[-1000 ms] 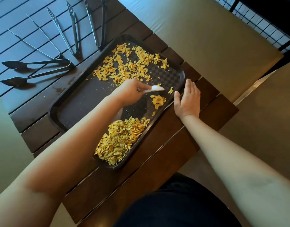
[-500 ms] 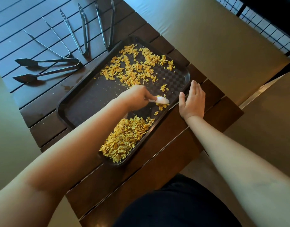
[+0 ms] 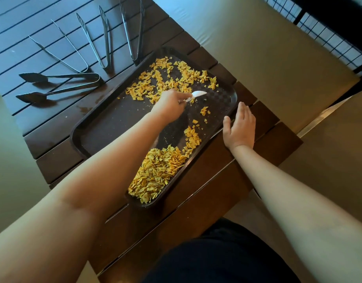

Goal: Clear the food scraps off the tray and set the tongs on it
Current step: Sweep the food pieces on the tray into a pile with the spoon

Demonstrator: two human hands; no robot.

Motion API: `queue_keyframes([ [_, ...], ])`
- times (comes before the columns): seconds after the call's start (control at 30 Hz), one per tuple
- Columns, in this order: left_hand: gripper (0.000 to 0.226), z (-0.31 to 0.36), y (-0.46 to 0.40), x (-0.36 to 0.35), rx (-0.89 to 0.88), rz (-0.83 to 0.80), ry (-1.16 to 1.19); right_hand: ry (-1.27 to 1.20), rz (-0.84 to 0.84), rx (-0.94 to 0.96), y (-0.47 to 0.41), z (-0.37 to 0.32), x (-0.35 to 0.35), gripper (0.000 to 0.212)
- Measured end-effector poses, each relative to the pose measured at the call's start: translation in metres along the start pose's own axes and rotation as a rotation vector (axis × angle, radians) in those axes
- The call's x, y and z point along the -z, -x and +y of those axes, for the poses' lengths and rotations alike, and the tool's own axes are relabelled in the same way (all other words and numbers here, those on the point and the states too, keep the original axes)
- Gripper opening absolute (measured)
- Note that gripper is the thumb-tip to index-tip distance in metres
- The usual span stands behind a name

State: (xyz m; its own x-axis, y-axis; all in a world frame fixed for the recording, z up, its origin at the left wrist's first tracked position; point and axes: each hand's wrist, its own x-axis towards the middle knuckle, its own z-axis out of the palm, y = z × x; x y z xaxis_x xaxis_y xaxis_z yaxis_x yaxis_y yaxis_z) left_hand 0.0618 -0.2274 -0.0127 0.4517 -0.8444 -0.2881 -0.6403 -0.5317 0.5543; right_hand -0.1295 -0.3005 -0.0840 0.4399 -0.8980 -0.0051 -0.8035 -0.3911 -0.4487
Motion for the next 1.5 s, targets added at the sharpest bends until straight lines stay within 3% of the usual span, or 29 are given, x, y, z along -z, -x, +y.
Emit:
queue_keyframes([
  [0.43, 0.018, -0.026, 0.042, 0.006, -0.002, -0.242, -0.045, 0.015, 0.001, 0.002, 0.0, 0.001, -0.001, 0.07],
  [0.67, 0.029, -0.019, 0.032, 0.0, -0.089, -0.05, -0.025, 0.02, -0.005, -0.005, 0.0, 0.0, -0.001, 0.07],
  [0.9, 0.024, -0.008, 0.046, -0.005, -0.131, -0.196, -0.107, 0.026, 0.003, -0.004, 0.0, 0.0, 0.0, 0.07],
  [1.1, 0.02, -0.045, 0.076, 0.007, -0.038, -0.268, -0.111, 0.021, 0.013, 0.005, -0.001, 0.002, -0.001, 0.07],
  [1.3, 0.021, -0.061, 0.091, 0.02, -0.036, -0.24, -0.099, 0.026, 0.016, 0.003, 0.001, 0.001, -0.001, 0.07],
  [1.5, 0.03, -0.046, 0.067, 0.014, -0.011, 0.0, 0.042, 0.028, 0.008, -0.004, 0.001, 0.0, 0.0, 0.07],
])
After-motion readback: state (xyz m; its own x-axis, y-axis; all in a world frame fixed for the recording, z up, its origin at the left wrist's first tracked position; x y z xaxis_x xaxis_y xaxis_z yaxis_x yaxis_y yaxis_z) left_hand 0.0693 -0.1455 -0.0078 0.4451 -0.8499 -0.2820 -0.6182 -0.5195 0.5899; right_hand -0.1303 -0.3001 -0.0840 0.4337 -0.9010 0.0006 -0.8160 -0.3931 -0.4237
